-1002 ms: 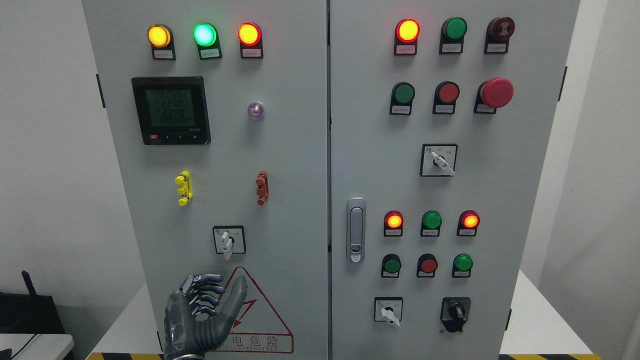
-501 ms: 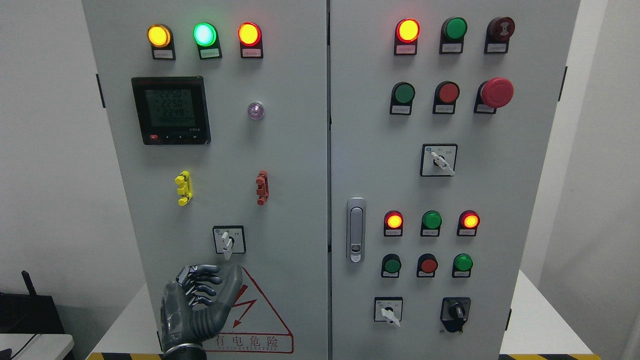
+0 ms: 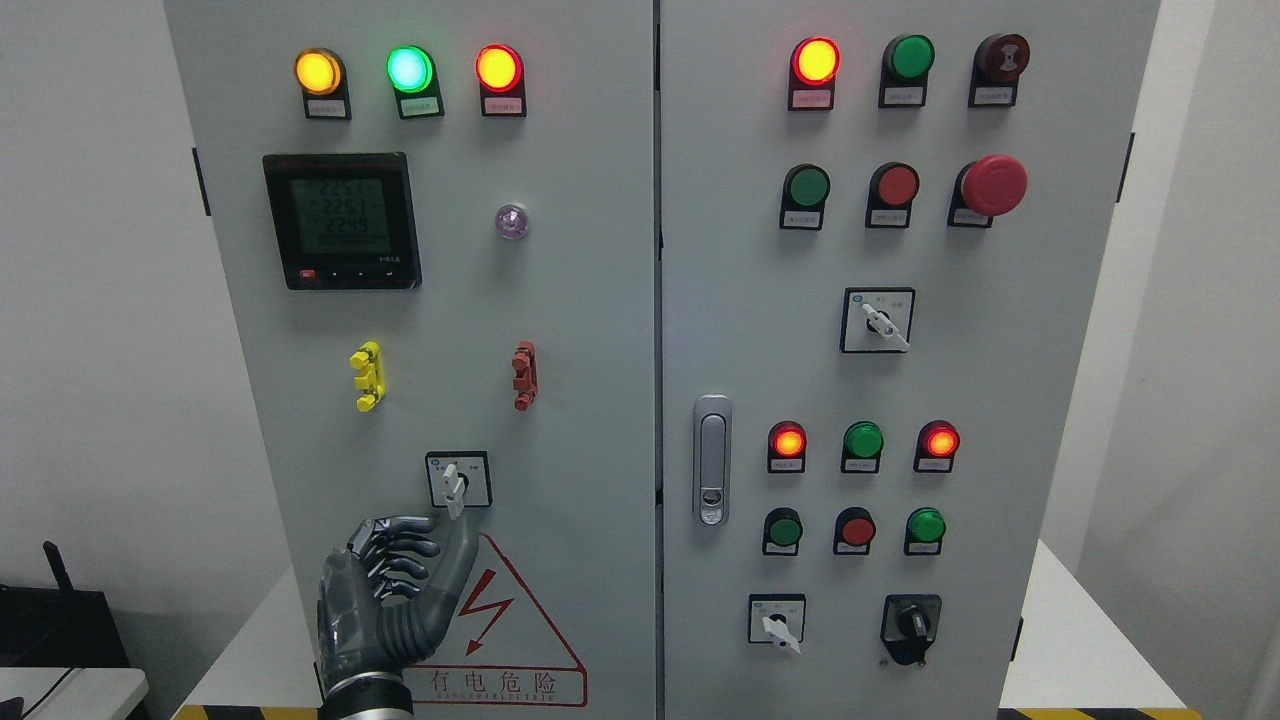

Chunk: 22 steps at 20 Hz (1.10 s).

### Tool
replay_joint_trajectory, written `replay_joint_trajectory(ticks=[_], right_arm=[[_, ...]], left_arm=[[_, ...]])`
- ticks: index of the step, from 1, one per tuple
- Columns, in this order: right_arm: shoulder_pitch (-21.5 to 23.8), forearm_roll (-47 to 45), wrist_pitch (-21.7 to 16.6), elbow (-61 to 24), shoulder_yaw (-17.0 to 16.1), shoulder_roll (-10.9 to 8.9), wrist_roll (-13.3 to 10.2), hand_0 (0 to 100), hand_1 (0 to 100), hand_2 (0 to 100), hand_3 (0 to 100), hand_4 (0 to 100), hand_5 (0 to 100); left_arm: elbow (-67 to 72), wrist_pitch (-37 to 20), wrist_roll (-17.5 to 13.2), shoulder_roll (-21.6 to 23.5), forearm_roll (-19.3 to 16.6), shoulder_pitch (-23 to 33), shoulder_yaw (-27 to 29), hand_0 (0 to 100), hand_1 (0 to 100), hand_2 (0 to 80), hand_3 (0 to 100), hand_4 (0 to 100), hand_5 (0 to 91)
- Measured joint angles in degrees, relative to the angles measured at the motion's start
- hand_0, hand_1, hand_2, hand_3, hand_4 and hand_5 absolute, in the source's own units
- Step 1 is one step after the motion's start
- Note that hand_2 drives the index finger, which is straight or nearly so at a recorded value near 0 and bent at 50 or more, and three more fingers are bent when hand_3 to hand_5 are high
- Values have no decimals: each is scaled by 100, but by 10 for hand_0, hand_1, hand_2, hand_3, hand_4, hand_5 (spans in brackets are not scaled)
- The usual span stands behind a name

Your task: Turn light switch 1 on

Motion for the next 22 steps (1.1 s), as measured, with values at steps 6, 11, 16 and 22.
replay_joint_trajectory(ticks=[6,11,16,22], right_arm=[[0,0,0,0,0,0,0,120,389,0,0,0,0],[0,0,0,0,0,0,0,120,389,0,0,0,0],[0,0,0,0,0,0,0,120,389,0,0,0,0],[0,0,0,0,0,0,0,120,389,0,0,0,0]], left_arm=[[-1,56,0,-3,-3,-62,-27,45,560,517,702,753,683],[0,157,1,-5,-4,-128,-50,46,558,520,703,754,682],[2,224,13,-6,-1,-192,-65,49,552,520,703,755,682],[8,320,4,-7,-2,-261,-82,51,544,520,704,754,680]])
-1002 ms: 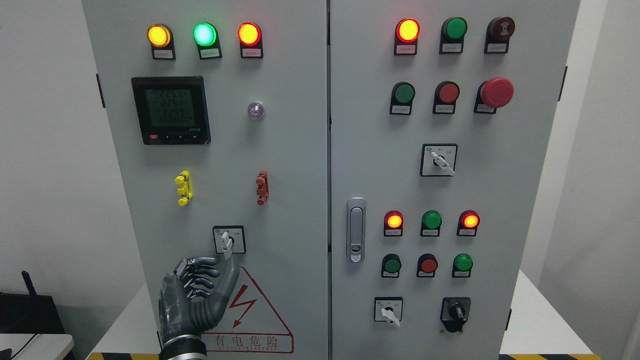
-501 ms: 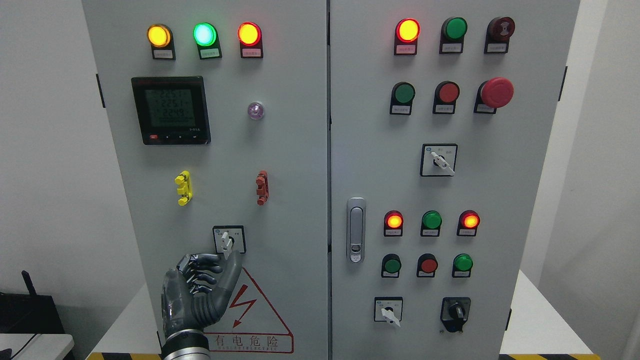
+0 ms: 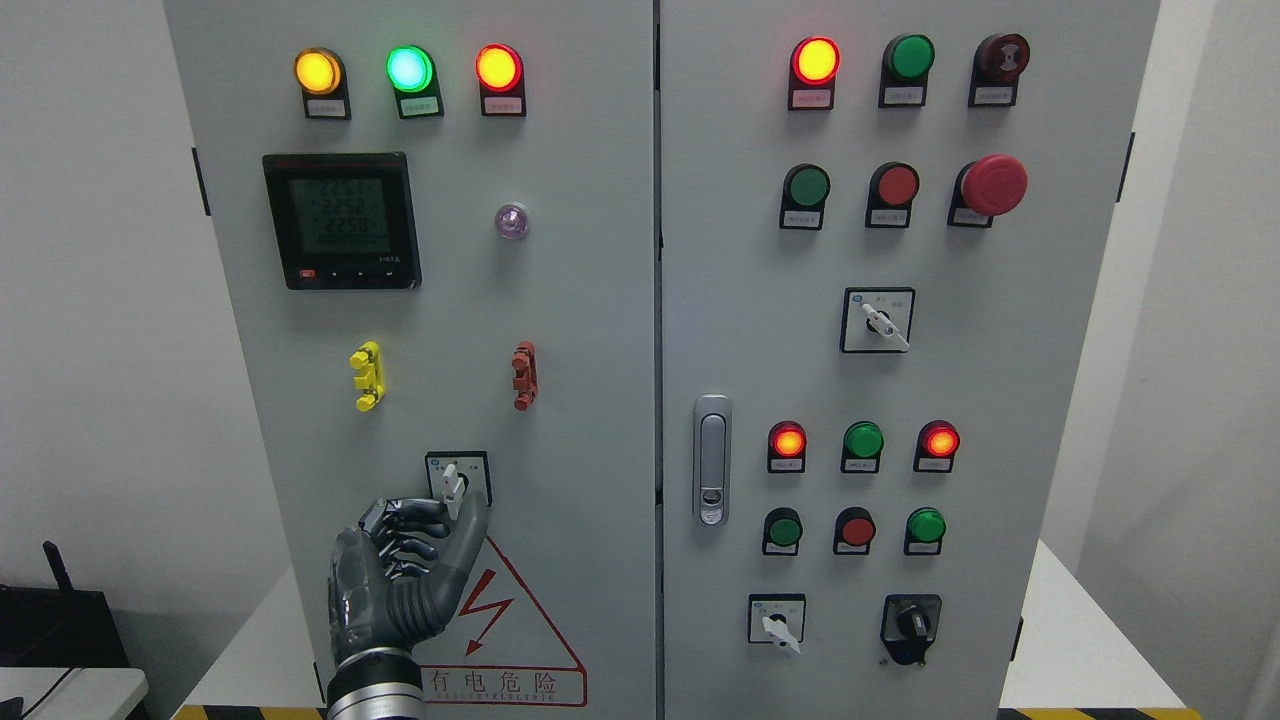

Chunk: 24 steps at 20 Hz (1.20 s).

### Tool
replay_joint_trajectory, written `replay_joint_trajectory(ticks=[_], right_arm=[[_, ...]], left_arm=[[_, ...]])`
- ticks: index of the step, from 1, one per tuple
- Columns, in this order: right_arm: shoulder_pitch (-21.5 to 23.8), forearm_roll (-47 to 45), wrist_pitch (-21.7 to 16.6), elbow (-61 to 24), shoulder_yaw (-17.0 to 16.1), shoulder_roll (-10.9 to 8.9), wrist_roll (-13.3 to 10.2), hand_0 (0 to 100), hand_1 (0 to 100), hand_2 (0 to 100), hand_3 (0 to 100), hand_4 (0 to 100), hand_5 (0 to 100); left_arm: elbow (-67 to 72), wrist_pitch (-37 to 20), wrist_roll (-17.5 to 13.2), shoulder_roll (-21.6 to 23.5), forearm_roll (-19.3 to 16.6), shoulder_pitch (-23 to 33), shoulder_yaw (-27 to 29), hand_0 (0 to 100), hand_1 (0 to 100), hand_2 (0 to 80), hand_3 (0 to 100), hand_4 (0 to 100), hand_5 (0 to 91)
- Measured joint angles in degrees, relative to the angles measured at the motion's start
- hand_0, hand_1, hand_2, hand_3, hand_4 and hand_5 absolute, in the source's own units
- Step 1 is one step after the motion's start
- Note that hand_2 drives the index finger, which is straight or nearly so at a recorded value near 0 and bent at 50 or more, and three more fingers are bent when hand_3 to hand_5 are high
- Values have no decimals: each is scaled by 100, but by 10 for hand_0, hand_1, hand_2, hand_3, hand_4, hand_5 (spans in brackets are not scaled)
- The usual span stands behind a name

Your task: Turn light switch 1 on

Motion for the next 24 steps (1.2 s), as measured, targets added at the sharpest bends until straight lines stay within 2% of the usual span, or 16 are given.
replay_joint_trajectory(ticks=[24], right_arm=[[0,0,0,0,0,0,0,120,389,0,0,0,0]], left_arm=[[5,371,-21,2,2,-140,-19,93,491,520,706,753,677]])
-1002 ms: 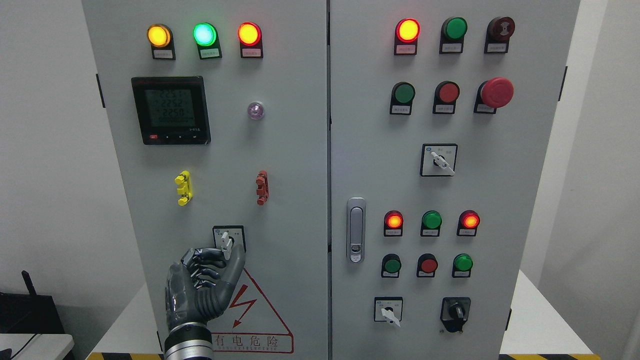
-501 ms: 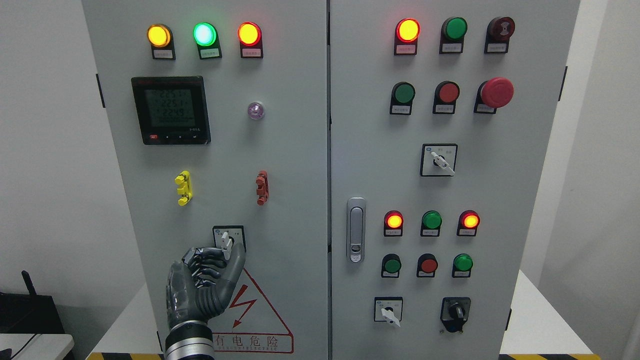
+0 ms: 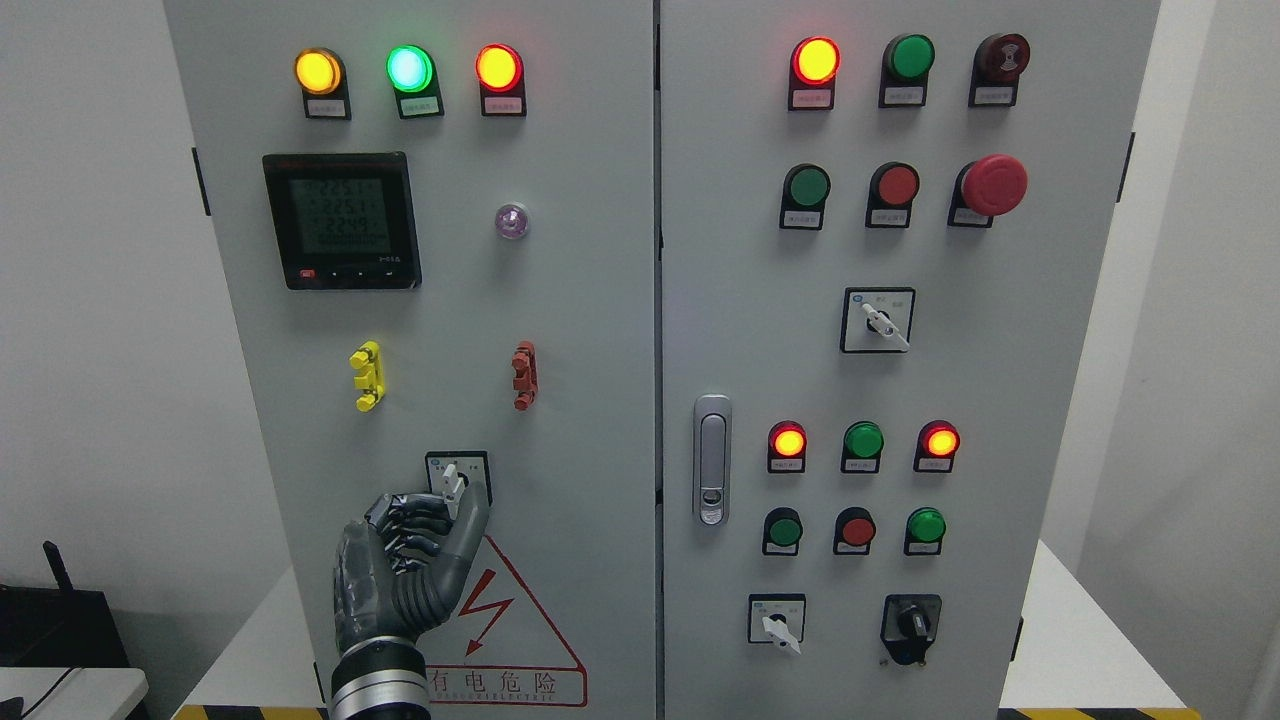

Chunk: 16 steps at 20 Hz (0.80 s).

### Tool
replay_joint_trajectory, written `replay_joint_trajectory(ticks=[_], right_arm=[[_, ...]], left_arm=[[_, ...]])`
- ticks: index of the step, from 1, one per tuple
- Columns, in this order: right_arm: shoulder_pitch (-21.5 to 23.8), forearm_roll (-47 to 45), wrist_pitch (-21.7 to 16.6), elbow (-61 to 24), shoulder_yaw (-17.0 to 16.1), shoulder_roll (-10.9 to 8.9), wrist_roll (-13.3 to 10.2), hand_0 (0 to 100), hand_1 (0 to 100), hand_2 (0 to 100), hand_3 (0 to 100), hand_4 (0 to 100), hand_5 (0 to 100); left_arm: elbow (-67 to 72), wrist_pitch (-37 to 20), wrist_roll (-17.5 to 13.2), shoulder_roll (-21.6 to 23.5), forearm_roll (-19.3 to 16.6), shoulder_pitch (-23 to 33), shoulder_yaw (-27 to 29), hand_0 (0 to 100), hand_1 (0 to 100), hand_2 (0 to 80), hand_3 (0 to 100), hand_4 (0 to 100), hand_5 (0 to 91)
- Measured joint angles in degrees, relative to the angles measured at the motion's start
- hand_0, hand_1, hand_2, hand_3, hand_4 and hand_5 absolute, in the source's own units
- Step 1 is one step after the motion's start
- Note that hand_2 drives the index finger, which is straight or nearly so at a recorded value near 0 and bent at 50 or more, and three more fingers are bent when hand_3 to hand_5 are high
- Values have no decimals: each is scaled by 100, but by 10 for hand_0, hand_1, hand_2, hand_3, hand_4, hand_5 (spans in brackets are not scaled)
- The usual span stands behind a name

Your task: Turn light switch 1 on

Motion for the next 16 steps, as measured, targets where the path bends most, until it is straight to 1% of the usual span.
replay_joint_trajectory(ticks=[16], right_arm=[[0,0,0,0,0,0,0,120,389,0,0,0,0]], left_arm=[[10,109,-10,5,14,-67,-8,133,456,523,706,753,673]])
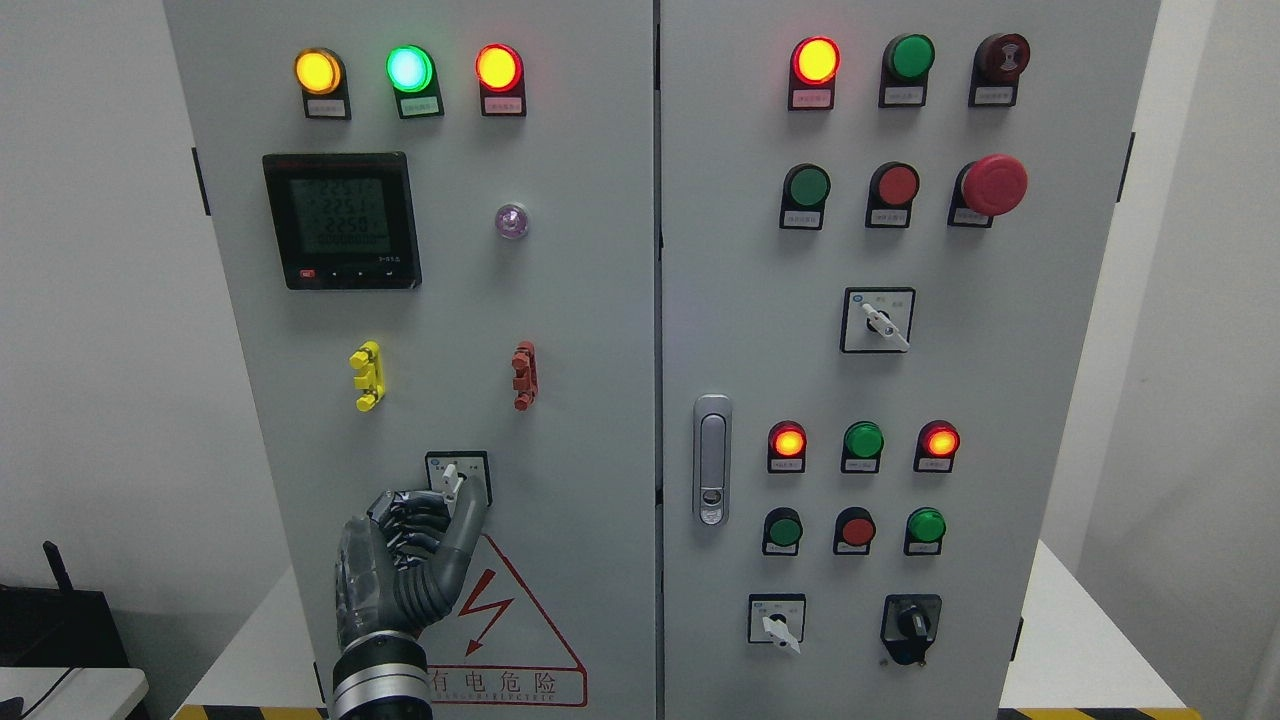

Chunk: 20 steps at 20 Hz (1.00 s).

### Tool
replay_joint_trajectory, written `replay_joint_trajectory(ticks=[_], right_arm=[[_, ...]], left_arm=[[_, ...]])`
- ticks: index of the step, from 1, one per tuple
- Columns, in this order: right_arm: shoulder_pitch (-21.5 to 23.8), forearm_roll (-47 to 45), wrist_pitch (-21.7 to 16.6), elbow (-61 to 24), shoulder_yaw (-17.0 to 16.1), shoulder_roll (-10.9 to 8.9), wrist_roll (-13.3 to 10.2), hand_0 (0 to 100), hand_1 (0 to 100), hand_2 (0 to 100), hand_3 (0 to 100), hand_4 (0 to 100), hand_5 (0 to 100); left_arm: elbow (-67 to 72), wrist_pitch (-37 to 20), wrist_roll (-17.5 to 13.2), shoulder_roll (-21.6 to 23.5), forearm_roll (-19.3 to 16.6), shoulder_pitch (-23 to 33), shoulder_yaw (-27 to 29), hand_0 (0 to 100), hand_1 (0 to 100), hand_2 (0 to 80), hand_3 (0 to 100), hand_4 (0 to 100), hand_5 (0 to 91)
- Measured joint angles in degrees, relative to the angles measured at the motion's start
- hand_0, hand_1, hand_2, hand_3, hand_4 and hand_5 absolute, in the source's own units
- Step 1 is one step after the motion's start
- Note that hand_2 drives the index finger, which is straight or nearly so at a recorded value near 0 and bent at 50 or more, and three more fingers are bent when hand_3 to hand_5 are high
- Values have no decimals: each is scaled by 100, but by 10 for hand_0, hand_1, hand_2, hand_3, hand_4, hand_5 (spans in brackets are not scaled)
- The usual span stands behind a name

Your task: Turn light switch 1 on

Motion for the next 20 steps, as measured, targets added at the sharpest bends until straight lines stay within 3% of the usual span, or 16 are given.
replay_joint_trajectory(ticks=[20], right_arm=[[0,0,0,0,0,0,0,120,389,0,0,0,0]], left_arm=[[22,170,-9,4,0,-65,-77,151,449,527,705,756,674]])
